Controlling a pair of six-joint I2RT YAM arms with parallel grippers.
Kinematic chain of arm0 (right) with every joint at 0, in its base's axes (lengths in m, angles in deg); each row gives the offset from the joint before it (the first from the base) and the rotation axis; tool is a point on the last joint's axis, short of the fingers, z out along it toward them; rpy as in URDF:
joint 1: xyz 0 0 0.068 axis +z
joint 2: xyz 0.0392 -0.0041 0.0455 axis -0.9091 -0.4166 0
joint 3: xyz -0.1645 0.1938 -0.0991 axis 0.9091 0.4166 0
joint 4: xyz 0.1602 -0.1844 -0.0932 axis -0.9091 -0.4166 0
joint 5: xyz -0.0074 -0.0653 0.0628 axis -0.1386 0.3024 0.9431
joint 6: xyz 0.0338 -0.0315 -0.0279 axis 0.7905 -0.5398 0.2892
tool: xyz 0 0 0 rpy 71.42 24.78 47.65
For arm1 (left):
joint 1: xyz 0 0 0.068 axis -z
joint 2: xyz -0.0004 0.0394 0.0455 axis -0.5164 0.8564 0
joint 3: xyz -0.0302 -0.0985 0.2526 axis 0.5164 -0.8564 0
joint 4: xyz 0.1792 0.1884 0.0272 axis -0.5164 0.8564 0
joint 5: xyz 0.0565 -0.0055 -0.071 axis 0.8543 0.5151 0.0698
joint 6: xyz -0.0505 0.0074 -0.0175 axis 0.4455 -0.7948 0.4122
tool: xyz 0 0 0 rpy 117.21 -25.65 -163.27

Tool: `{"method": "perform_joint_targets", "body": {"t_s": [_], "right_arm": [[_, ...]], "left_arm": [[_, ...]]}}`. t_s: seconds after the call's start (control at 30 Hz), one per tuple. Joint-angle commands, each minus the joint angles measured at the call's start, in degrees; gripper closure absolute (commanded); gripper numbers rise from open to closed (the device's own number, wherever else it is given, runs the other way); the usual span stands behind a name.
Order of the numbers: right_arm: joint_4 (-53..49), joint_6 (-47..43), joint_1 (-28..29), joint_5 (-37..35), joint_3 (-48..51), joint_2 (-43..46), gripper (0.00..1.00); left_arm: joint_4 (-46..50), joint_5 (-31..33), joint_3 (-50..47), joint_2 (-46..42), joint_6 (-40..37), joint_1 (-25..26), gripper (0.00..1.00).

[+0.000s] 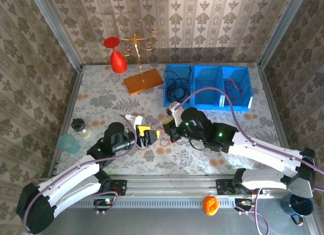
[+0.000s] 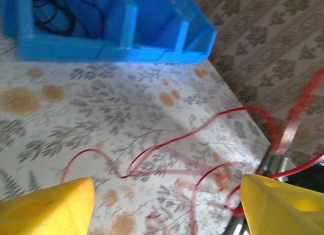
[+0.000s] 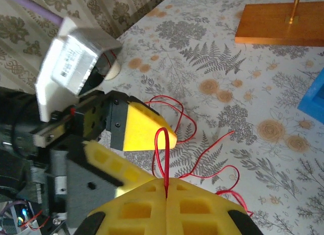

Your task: Untangle the cables

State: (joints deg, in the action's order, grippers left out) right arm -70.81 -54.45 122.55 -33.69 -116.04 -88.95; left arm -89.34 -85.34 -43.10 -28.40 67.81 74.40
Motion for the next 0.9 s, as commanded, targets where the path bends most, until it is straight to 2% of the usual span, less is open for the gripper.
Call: {"method": "perform_joint_targets", "body": {"t_s": [0.0,0.2,0.3,0.37,0.53,0.6,0.73,0.77,0.8,0.83,0.87], "right_arm": [[-1.1,-0.4,0.2,-0.4,-0.6,0.5,1.0],[-0.5,0.1,0.2,0.3,0.0,1.2,1.0],[-0.6,0.1,0.1,1.3,0.2,1.2,1.0],[-0.6,-0.2,0.1,1.6,0.3,1.3,1.0],[-1.2,-0.8,0.1,1.1,1.5,2.2,1.0],[-2.0,-1.3,-0.1,0.8,1.8,2.2,1.0],[-2.7,-1.4,-1.5,1.4,3.1,2.6,0.98],[-2.7,-1.4,-1.8,1.6,3.4,2.9,0.86],[-2.6,-1.6,-2.1,1.7,3.9,3.1,0.66],[-2.6,-2.0,-2.4,2.0,4.4,3.3,0.53],[-2.5,-2.3,-2.9,2.1,5.2,3.3,0.46]], "left_arm": [[-6.8,-3.9,2.7,0.8,-2.4,1.7,0.24],[-13.8,-5.5,1.5,3.3,-1.8,2.2,0.35],[-14.5,-3.6,2.0,5.2,-2.1,2.2,0.51],[-16.0,-2.6,1.8,6.4,-2.0,2.2,0.56],[-16.9,-1.1,2.9,8.4,-2.1,2.2,0.85],[-16.2,0.1,3.2,8.1,-2.3,2.2,1.0],[-14.3,2.9,3.3,5.9,-2.6,2.2,1.0],[-13.8,3.4,3.3,5.4,-2.6,2.2,1.0],[-13.1,4.1,3.4,4.7,-2.7,2.2,1.0],[-11.9,4.9,3.7,4.1,-2.8,2.2,1.0],[-10.6,5.6,4.1,3.7,-2.9,2.2,1.0]]}}
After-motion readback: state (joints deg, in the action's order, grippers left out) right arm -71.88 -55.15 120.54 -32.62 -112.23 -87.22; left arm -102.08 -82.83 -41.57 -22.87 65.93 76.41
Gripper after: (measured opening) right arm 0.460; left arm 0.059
